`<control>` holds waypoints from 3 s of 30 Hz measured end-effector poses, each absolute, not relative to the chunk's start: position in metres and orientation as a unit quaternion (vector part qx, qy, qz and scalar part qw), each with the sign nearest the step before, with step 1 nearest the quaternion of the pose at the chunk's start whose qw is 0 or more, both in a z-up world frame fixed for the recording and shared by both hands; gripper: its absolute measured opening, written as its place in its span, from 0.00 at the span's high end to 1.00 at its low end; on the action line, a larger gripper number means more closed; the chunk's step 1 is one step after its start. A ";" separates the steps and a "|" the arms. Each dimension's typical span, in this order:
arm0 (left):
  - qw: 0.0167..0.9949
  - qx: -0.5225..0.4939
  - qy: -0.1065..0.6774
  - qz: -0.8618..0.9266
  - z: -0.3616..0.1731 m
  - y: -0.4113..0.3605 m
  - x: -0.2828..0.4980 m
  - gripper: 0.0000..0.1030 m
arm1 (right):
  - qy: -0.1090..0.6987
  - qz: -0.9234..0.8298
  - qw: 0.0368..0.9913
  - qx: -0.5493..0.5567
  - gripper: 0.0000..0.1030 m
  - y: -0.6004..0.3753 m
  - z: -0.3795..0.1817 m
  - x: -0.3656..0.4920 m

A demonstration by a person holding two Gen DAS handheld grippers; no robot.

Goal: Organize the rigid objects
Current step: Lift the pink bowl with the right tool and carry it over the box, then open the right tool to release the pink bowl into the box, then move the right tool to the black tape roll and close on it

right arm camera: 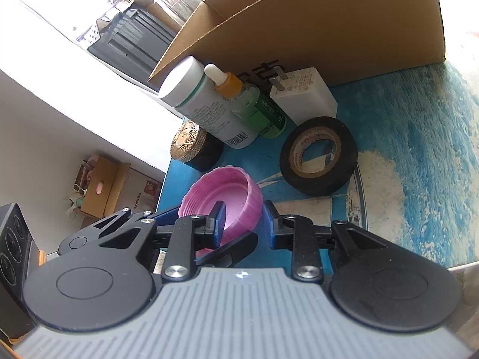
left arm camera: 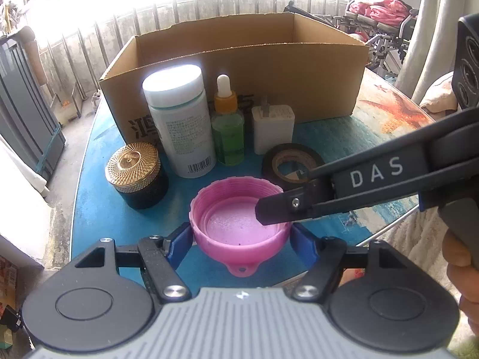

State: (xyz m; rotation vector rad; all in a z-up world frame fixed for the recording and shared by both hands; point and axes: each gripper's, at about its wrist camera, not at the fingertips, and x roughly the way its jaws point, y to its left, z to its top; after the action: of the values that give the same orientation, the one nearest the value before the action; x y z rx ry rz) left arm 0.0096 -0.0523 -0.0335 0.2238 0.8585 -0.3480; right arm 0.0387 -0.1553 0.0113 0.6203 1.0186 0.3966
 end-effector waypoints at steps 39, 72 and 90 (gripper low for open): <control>0.934 0.120 0.296 -0.159 0.123 -0.076 0.089 0.30 | 0.353 0.249 0.880 0.197 0.75 -0.194 0.197 0.134; 0.760 0.050 0.628 -0.160 0.002 -0.065 0.276 0.28 | 0.654 0.240 0.685 0.215 0.67 -0.170 0.020 0.322; 0.874 -0.003 0.453 -0.174 0.109 -0.022 0.178 0.17 | 0.409 0.264 0.801 0.349 0.55 -0.283 0.151 0.174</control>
State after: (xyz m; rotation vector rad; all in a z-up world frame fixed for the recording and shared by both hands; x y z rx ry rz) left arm 0.1778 -0.0223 0.1091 -0.0072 0.9467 -0.3644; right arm 0.1736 -0.2833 0.1510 0.7475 0.8777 0.5653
